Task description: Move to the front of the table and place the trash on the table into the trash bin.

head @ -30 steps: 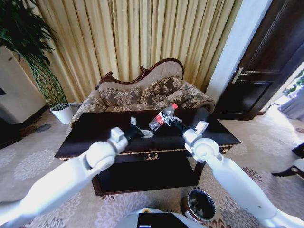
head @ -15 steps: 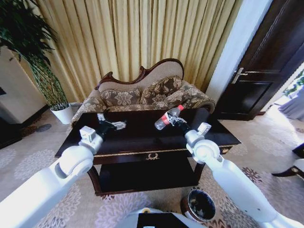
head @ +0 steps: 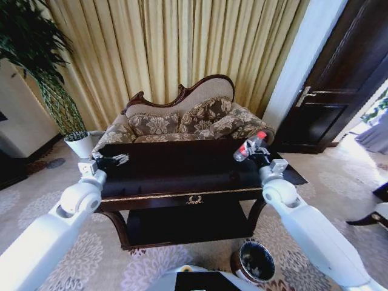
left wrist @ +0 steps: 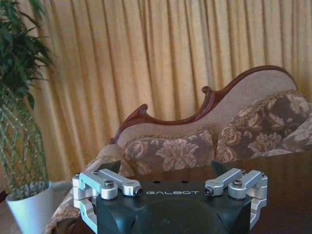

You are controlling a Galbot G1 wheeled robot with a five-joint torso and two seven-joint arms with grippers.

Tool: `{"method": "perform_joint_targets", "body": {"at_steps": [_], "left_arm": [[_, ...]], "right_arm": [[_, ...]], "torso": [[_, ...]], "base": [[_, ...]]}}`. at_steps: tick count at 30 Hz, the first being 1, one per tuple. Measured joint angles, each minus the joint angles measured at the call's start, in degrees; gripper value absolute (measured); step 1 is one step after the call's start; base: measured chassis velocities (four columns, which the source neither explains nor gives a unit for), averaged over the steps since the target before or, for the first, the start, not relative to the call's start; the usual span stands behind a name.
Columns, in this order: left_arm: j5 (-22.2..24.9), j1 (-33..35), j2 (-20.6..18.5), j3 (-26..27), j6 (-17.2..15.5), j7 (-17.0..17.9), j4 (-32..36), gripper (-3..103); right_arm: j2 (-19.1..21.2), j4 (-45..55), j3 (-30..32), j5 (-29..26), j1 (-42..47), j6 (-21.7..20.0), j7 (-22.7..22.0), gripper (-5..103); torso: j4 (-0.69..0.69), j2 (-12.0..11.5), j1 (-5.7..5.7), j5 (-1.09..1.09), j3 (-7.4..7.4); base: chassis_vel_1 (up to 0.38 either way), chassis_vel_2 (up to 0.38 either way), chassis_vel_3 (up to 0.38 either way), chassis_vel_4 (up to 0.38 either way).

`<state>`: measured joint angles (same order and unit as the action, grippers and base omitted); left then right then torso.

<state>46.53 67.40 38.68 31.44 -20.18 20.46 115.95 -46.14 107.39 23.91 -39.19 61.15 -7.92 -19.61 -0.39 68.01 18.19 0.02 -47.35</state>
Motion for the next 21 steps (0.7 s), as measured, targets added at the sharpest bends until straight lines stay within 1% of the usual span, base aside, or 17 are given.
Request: {"method": "perform_joint_targets", "body": {"at_steps": [2,6,10,21], "left_arm": [[1.24,0.10,-0.77,0.92,0.00,-0.53,-0.23,100],[2.93,-0.98,-1.49,0.92,-0.33,-0.93,0.12,100],[2.60,-1.66,-2.08,0.12,-0.34,-1.97,0.39,100],[1.88,-1.66,-2.24,-0.46,-0.25,-2.50,0.48,100]], "right_arm": [[0.22,0.07,1.17,-0.81,0.94,0.04,0.14,30],[0.26,1.46,1.98,-1.73,1.93,0.04,0.13,30],[0.74,2.95,2.47,-2.10,2.84,-0.02,0.13,30],[0.98,4.30,3.58,-2.21,4.81,-0.04,0.54,30]], "torso": [[-0.01,0.00,0.00,0.00,0.00],[-0.01,0.00,0.00,-0.01,0.00],[-0.01,0.00,0.00,-0.01,0.00],[0.00,0.00,0.00,-0.01,-0.01]], "base": [[0.000,0.000,0.000,0.000],[0.000,0.000,0.000,0.000],[0.000,0.000,0.000,0.000],[0.000,0.000,0.000,0.000]]}}
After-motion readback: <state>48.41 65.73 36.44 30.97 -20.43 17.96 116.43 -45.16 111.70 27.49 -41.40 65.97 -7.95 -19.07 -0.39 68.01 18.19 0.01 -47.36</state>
